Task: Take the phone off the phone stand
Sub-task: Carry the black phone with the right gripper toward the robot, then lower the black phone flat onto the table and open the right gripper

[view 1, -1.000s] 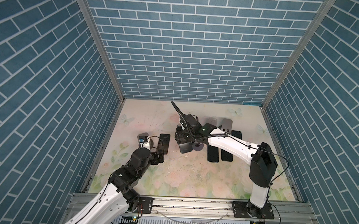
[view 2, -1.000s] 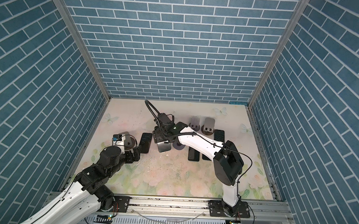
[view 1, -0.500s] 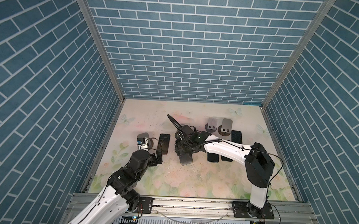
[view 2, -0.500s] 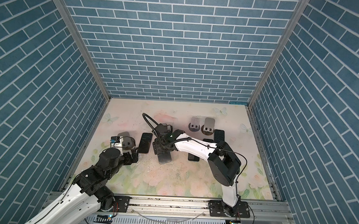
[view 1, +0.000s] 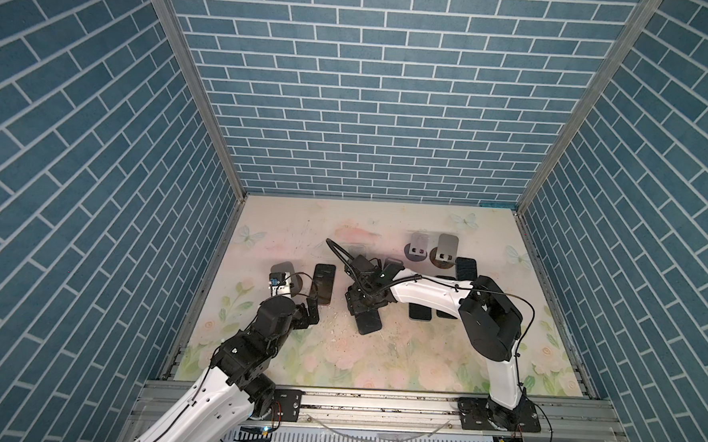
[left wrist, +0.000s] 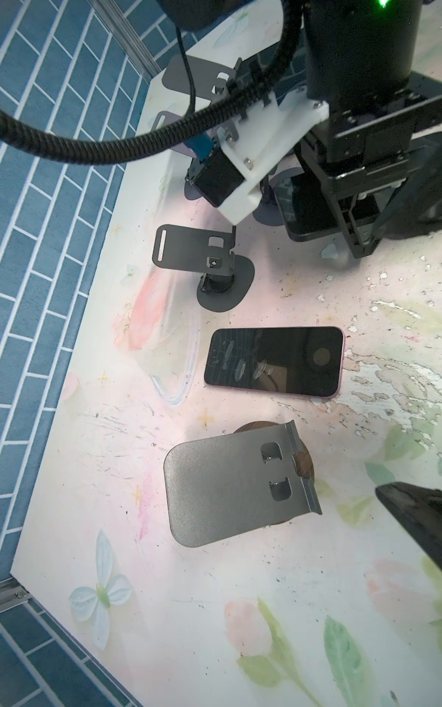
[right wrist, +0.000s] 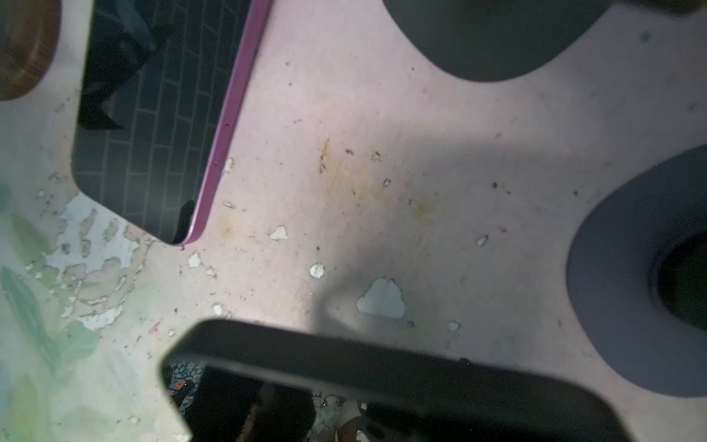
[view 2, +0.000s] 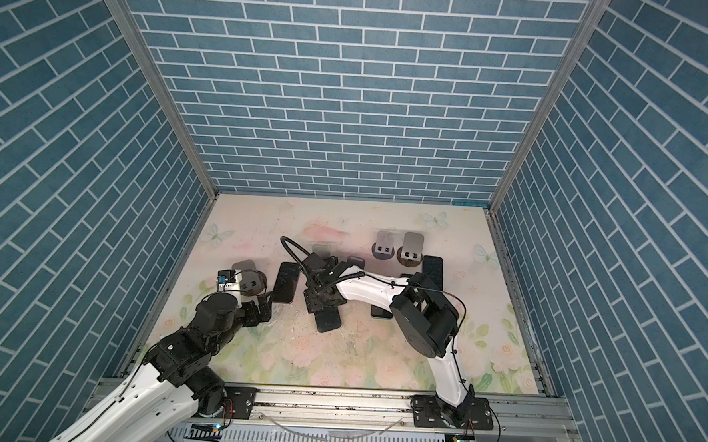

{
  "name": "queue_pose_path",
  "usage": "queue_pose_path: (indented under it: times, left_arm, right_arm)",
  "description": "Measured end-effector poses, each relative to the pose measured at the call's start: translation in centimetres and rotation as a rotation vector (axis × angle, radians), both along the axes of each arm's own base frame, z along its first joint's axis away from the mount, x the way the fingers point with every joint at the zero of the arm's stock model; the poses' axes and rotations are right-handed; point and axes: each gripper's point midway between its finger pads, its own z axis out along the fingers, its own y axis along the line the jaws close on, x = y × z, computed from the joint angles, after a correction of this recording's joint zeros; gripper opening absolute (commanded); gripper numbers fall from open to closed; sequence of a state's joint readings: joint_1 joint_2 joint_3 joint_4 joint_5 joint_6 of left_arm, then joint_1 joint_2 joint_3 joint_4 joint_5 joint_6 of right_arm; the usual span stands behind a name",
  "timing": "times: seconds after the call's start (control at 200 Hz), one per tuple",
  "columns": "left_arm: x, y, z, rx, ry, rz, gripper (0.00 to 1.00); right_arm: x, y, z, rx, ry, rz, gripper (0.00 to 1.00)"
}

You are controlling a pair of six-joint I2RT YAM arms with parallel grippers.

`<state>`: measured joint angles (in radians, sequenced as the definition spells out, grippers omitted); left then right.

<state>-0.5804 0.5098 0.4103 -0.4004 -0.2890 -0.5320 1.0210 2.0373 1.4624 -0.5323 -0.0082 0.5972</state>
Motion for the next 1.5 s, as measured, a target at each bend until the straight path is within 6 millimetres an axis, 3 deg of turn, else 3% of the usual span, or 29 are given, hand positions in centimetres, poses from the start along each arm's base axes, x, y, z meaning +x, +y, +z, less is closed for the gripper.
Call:
queue_pose_path:
  times: [0.115, 0.785, 1.501]
  left_arm:
    - [0.0, 0.0, -0.1, 0.0, 0.002, 0.003, 1.0]
    - [0.3, -0.1, -0.3, 0.006, 0.008, 0.004, 1.0]
    - [0.6, -0.2, -0.2, 0.014, 0.001, 0.005, 1.0]
  right_arm:
    - [-0.2, -0.4, -0.9, -0.028, 0.012, 0.001, 0.53]
    - [1.3, -0.7, -1.2, -0.093, -0.051, -0.003, 0.57]
    - [1.4, -1.1, -1.3, -0.187, -0.117, 0.029, 0.64]
